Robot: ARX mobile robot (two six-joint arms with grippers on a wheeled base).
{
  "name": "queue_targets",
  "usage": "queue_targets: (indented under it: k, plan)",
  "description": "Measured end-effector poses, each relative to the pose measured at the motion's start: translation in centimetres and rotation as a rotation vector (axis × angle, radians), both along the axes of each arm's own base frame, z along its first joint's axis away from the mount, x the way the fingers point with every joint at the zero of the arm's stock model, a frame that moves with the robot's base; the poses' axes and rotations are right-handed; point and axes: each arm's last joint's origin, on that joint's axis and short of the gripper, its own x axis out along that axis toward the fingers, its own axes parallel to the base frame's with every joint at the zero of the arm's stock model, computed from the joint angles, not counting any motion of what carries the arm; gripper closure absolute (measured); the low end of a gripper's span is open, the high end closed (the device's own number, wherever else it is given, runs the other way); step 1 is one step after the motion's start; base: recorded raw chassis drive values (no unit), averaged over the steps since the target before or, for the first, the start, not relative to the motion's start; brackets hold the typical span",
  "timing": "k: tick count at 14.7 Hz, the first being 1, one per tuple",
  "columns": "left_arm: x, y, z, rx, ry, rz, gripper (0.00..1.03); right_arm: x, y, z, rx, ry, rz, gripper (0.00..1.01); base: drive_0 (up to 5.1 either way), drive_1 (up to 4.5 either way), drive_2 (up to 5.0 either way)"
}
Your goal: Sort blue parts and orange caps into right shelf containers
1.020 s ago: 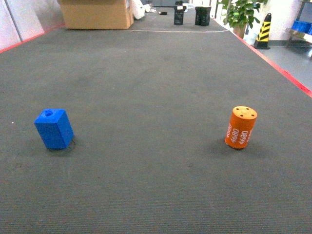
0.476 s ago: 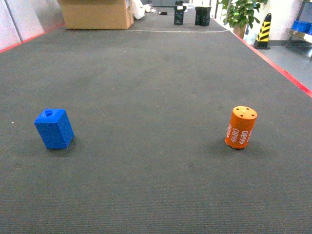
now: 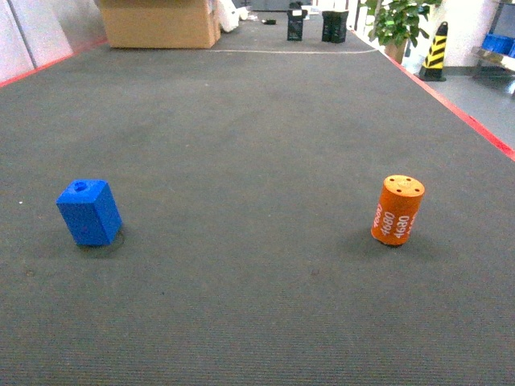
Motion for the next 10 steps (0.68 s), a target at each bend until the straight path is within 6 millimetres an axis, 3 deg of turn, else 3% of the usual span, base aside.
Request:
queue_targets:
  k: [10]
  plan:
    - [0.0, 0.0, 0.0, 0.0, 0.0, 0.0, 0.05, 0.0, 0.0, 0.0, 0.0, 0.0, 0.0, 0.03, 0.0, 0.0, 0.0]
